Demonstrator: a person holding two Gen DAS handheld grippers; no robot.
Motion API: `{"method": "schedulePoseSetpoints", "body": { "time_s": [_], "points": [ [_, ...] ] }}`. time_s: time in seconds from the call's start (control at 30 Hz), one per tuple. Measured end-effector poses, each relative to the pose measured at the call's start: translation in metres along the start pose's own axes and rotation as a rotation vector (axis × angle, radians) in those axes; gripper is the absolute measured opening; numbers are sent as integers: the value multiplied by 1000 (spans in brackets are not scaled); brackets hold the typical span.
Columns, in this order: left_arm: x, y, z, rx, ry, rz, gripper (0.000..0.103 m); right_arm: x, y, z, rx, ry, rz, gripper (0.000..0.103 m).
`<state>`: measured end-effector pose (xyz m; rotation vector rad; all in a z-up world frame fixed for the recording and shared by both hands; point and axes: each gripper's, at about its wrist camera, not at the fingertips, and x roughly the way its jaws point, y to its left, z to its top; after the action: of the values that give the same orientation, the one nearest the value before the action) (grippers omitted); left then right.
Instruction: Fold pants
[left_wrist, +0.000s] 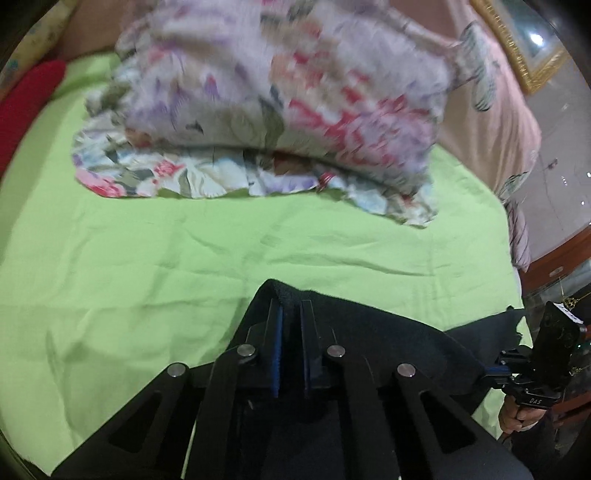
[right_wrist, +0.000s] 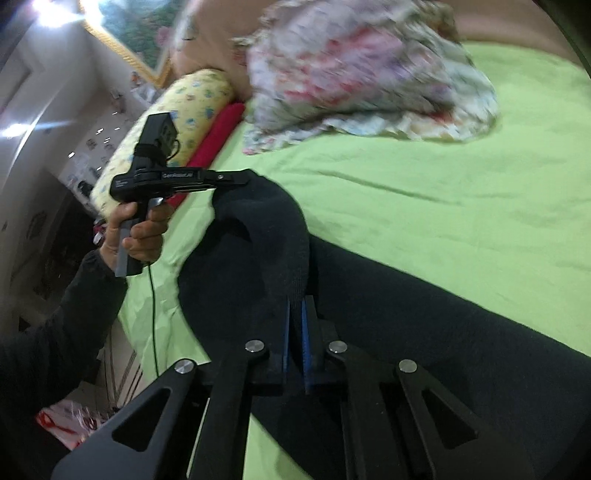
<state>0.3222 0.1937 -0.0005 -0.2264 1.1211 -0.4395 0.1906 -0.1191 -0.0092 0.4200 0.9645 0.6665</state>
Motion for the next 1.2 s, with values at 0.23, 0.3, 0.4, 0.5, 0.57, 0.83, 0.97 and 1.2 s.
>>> {"method": "schedulePoseSetpoints", "body": {
  "time_s": [0.23,0.3,0.4,0.5,0.57,0.83,0.97,1.2],
  "points": [
    [-50,-11,-45,-25,-91,-35,5,-17,35,-26,-122,-17,-53,6],
    [-58,-9,-60,-45,-105,-46,5,-14,39,-38,-141,-8,-72,6],
    [-67,-5,-84,-69,-116,-60,5,-9,44,-54,-156,5,-59,6],
    [-72,0,-111,-84,-123,-59,5,-4,47,-67,-159,20,-60,6],
    [-73,4,-127,-97,-129,-72,5,0,49,-74,-161,32,-67,6],
    [-59,29,-171,-219,-123,-97,6,18,53,-91,-194,74,-116,6],
    [-54,32,-185,-248,-117,-95,6,21,55,-98,-216,93,-135,6],
    [-50,38,-208,-298,-100,-103,5,27,56,-105,-240,127,-167,8]
  ]
}}
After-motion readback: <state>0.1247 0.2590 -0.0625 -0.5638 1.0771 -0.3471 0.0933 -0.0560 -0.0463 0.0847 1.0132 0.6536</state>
